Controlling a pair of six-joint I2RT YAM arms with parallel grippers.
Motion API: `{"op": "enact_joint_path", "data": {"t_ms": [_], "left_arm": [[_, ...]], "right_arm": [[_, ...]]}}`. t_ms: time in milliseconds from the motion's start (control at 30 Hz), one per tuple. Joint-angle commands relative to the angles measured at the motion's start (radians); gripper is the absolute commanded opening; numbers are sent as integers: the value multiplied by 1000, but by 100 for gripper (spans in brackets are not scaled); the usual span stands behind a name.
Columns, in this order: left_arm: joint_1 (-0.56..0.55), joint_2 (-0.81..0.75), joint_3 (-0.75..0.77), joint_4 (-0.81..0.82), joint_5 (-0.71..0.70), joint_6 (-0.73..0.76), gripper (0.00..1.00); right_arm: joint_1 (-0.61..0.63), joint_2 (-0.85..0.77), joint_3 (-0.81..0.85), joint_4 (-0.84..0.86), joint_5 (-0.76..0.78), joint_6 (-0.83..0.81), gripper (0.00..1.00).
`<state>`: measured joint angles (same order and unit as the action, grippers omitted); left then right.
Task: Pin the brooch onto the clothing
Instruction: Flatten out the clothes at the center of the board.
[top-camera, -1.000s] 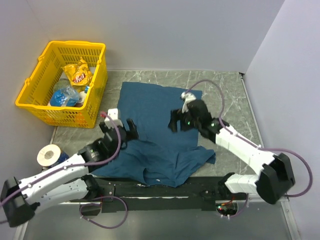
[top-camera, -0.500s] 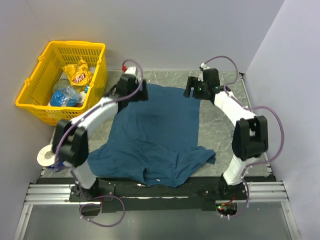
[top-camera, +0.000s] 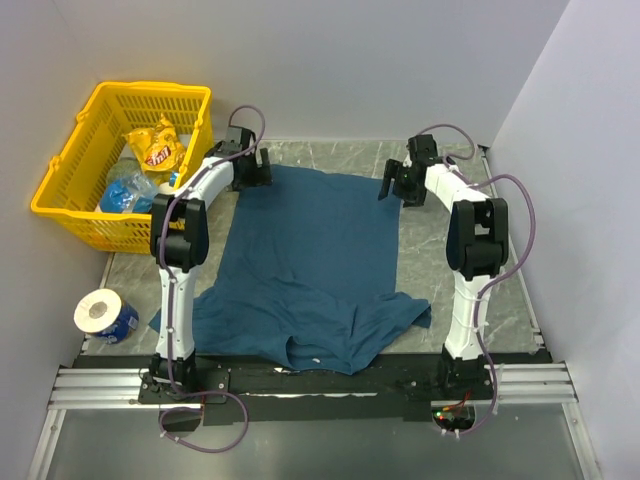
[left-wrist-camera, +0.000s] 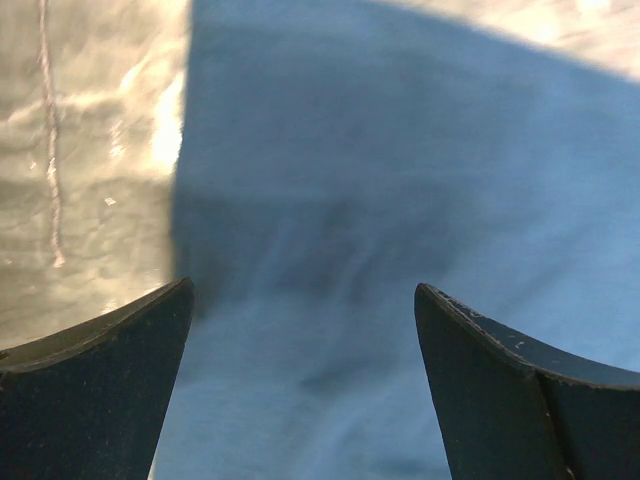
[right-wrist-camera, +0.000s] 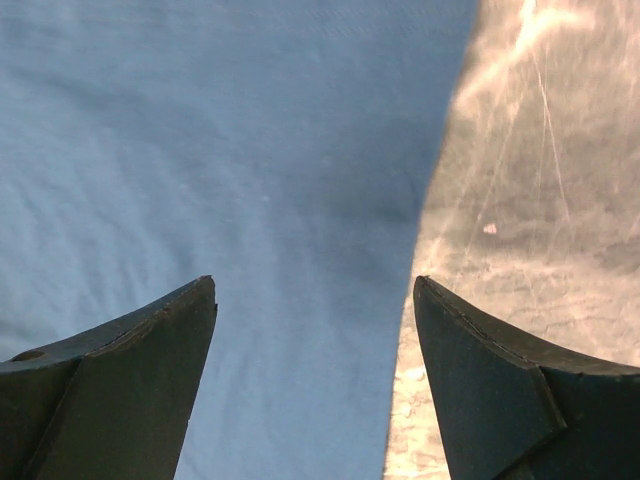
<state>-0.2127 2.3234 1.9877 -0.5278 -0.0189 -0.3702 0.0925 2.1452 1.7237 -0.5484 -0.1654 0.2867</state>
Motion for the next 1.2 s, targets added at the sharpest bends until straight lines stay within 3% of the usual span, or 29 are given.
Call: {"op": "enact_joint_path", "data": {"t_ms": [0,167,433,533,600,800,833,933,1067,1133,1167], "left_arm": [[12,48,117,-101,22,25,97],[25,80,129,-124,-90,11,97],[36,79,77,-86,-98,28,99],[42,91,79,-86,-76,31,88],[45,100,80,-84,-67,31,88],[50,113,74,-70,-61,37,83],[50,114,74,-66,-52,40,78],[52,129,86,-66,-44,47,69],[52,146,99,-67,-35,47,66],[52,148,100,-66,-29,48,60],[50,151,102,-63,-24,51,58]], "right_arm": [[-20,24,82,-62,1,19,86],[-40,82,134,-113,0,19,85],[-50,157,231,-154,-9,19,83],[-53,185,258,-166,-32,26,82],[-51,196,270,-163,-48,34,77],[-53,248,324,-193,-65,46,76],[-53,255,326,-190,-68,52,67],[-54,268,349,-205,-62,65,66],[-53,314,449,-268,-60,72,65],[-54,358,493,-315,-71,68,44],[-54,373,537,-333,-78,71,41]]}}
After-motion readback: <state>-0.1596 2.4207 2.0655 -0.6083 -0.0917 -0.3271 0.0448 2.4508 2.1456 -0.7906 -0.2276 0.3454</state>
